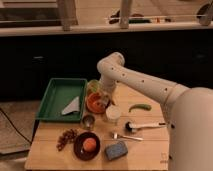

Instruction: Wipe red bowl with eraser

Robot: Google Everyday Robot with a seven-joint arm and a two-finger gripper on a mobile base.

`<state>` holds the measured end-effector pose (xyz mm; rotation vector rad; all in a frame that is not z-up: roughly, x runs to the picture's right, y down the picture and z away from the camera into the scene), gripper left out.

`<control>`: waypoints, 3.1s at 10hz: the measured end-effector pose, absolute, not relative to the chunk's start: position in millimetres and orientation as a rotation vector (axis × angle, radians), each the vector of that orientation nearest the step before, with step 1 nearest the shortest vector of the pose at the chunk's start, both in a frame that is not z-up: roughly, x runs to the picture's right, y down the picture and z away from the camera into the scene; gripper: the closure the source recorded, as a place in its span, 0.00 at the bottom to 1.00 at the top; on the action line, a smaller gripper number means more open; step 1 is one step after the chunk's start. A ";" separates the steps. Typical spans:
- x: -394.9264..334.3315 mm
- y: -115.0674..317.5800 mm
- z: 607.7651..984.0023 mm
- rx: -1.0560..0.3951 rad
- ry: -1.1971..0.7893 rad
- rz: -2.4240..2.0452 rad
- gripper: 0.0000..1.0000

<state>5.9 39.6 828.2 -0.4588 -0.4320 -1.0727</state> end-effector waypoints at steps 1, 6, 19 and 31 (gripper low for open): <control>0.8 35.2 825.6 -0.451 -0.429 -1.082 1.00; -8.8 28.4 837.4 -0.445 -0.415 -1.093 1.00; 15.4 45.7 891.0 -0.483 -0.391 -1.018 1.00; -79.4 74.7 879.7 -0.456 -0.542 -1.285 1.00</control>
